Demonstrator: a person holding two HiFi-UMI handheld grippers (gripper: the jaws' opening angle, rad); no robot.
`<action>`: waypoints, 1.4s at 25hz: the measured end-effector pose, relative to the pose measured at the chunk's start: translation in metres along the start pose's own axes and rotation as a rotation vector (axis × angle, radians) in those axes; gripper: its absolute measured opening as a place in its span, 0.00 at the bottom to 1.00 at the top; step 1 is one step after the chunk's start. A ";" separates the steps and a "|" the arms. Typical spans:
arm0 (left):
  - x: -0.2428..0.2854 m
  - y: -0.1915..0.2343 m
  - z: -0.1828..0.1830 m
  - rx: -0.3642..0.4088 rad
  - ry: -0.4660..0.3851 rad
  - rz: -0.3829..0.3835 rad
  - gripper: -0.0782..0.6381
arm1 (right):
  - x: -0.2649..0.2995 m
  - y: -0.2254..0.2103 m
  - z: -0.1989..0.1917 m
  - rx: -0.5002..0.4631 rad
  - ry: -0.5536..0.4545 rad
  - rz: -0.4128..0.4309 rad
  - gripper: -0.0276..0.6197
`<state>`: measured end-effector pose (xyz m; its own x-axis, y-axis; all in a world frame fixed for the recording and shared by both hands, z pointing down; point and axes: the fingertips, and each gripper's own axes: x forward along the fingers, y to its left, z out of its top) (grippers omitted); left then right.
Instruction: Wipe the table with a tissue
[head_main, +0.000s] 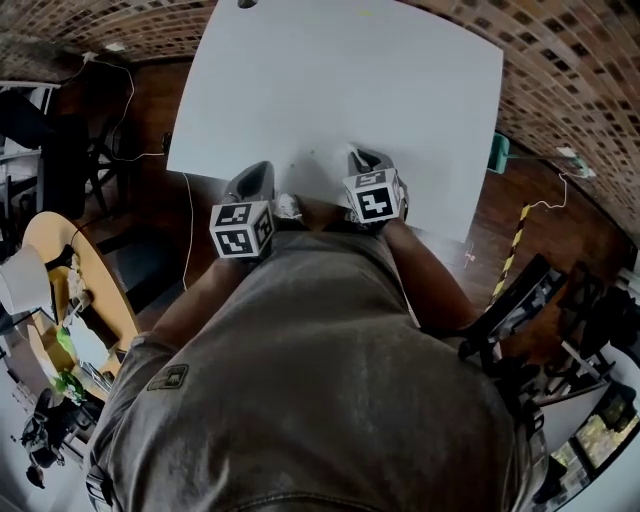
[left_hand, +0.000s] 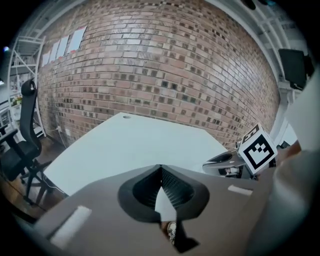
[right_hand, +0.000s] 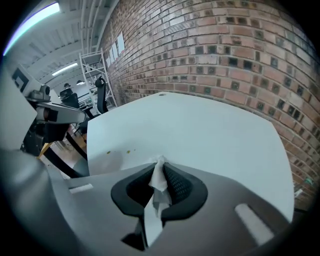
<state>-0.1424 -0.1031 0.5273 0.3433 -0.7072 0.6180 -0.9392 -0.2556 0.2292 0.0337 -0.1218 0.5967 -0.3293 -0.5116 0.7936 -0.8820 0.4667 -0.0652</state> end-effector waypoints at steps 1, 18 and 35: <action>0.001 0.005 0.003 0.002 -0.004 -0.011 0.11 | 0.001 0.001 0.006 0.006 -0.008 -0.012 0.11; 0.002 0.098 0.013 -0.015 0.002 -0.046 0.11 | 0.034 -0.012 0.033 0.127 0.032 -0.197 0.11; 0.000 0.089 0.000 -0.013 0.033 -0.060 0.11 | 0.033 0.038 0.028 0.032 0.067 -0.085 0.11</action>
<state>-0.2257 -0.1256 0.5471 0.3988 -0.6687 0.6275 -0.9170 -0.2876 0.2764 -0.0200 -0.1407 0.6035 -0.2303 -0.4984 0.8358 -0.9167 0.3994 -0.0144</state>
